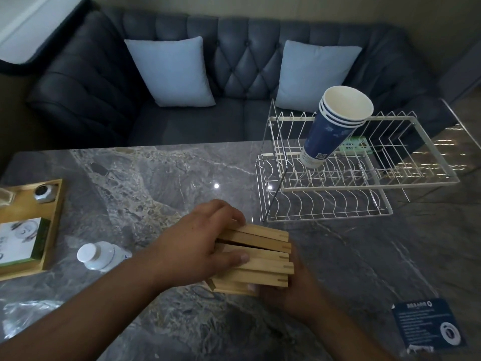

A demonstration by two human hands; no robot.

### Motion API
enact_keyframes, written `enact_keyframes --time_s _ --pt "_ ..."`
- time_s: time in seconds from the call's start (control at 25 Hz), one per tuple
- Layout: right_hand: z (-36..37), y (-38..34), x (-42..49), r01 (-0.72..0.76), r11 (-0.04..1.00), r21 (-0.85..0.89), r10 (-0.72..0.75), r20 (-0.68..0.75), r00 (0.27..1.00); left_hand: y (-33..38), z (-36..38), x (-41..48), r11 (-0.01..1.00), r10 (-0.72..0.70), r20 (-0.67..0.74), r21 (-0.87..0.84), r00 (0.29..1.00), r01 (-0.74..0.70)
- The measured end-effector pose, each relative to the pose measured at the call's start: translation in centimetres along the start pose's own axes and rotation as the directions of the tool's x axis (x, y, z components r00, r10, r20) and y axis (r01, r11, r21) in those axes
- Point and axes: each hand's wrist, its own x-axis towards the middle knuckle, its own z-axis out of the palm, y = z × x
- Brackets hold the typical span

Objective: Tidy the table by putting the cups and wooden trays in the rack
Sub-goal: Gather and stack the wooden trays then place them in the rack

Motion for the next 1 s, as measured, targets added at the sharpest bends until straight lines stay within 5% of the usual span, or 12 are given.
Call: enact_keyframes --time_s 0.16,1.0 --pt "0.0 0.4 0.2 -0.016 1.0 0.019 0.016 0.0 1.0 0.1 0.3 0.0 0.992 0.127 -0.024 -0.012 0.992 -0.128" --pt "0.1 0.0 0.2 -0.016 0.997 0.08 0.014 0.025 1.0 -1.0 0.7 -0.6 0.966 0.218 0.001 0.145 0.976 -0.216"
